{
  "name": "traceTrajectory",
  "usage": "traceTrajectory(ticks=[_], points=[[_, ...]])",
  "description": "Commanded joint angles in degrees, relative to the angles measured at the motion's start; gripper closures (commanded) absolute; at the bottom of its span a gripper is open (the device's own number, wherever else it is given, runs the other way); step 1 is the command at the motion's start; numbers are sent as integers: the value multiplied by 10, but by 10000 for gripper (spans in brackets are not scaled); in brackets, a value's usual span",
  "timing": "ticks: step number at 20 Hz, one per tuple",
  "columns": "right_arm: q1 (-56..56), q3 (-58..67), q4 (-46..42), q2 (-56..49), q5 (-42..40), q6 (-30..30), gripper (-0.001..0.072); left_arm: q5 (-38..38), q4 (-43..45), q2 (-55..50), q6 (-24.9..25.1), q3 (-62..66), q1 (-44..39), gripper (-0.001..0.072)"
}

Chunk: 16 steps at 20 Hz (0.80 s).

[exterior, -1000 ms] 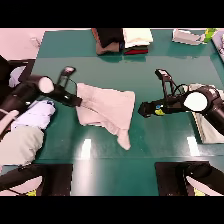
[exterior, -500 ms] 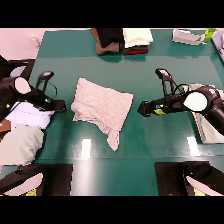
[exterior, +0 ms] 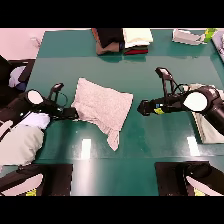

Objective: Fold the shirts.

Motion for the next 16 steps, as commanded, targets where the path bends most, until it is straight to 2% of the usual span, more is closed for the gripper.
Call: traceTrajectory(ticks=[1, 2, 4, 12, 13, 16], points=[[0, 0, 1, 0, 0, 0, 262, 32, -10, -31, -17, -3, -28, 73], [0, 0, 1, 0, 0, 0, 262, 30, -9, -30, -14, -1, -28, 254], [0, 0, 1, 0, 0, 0, 261, 10, 11, -27, 8, 15, -27, 688], [0, 0, 1, -34, 0, 0, 257, -104, 65, 31, 21, 169, -27, 680], [0, 0, 1, -48, -1, 0, 177, -108, 65, 38, 26, 181, -27, 680], [0, 0, 37, -103, -7, -1, 121, -112, 65, 44, 33, 193, -27, 680]])
